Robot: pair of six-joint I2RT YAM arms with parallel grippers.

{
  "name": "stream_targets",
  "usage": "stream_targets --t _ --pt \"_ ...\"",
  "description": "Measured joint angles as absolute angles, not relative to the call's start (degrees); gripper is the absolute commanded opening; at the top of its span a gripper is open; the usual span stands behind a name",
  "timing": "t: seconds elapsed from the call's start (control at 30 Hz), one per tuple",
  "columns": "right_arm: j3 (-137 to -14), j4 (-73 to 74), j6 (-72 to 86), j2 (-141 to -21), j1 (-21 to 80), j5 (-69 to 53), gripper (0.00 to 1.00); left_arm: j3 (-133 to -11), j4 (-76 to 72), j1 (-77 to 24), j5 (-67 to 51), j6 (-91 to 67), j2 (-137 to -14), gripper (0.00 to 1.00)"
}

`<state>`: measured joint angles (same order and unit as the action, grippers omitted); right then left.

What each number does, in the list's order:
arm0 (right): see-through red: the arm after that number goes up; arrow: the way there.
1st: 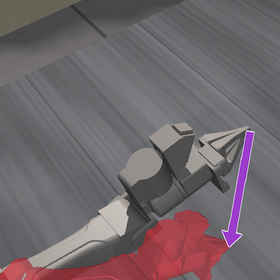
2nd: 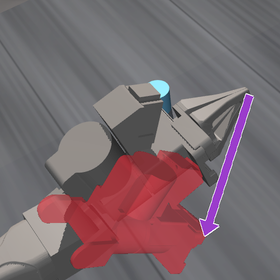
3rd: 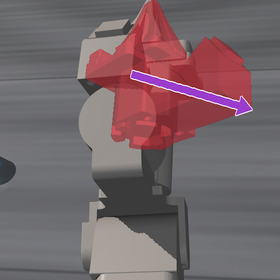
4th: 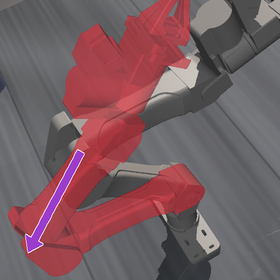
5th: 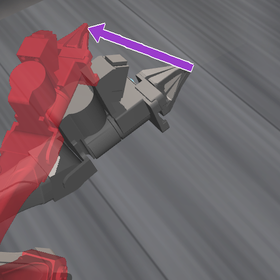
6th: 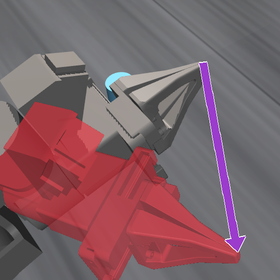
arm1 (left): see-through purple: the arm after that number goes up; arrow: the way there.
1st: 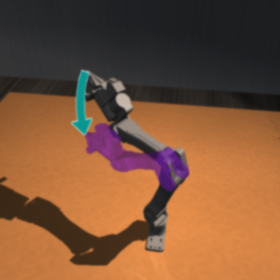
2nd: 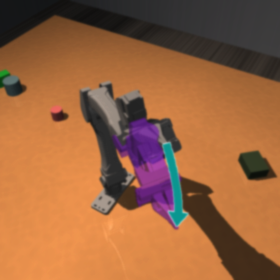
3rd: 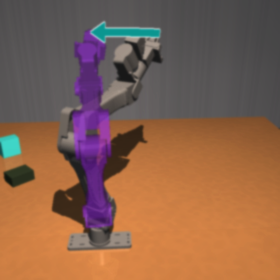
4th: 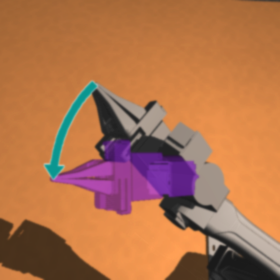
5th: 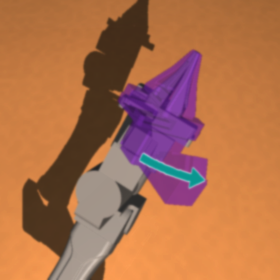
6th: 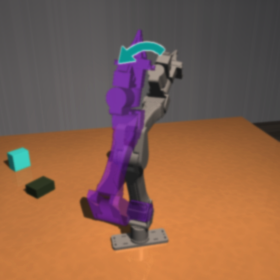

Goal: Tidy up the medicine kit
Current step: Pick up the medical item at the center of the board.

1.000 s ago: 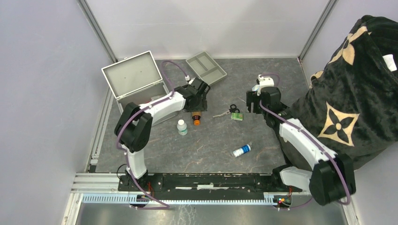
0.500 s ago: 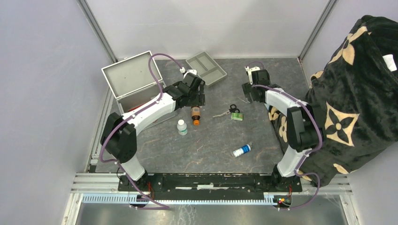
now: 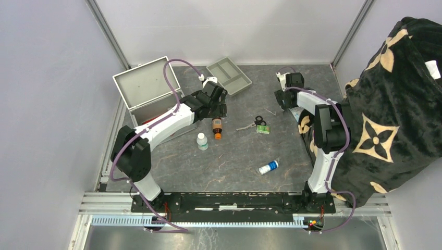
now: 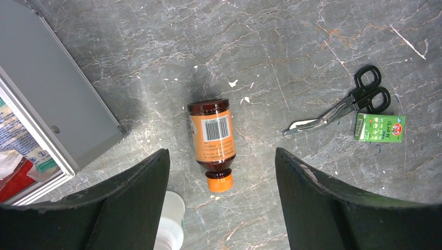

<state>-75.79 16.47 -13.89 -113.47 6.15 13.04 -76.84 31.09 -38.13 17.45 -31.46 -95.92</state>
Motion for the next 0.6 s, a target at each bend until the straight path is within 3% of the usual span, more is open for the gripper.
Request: stream_targets --t 0.13,0.43,0.57,0.6 --pt "-77.08 16.45 -14.79 -114.59 5.89 13.17 0.7 -76.84 31.09 -38.13 17.72 -31.46 -95.92 0.8" --pt "-77.97 15.44 -15.4 -116.09 5.87 13.19 0.26 -76.84 31.09 -38.06 17.96 -31.44 -95.92 0.8" --pt "-77.17 13.98 -15.22 -115.26 5.8 12.75 0.02 -76.62 30.63 -37.93 17.96 -31.44 -95.92 0.79" --pt "-76.64 13.47 -15.05 -114.72 5.72 12.53 0.0 -76.49 30.39 -37.93 17.98 -31.44 -95.92 0.79"
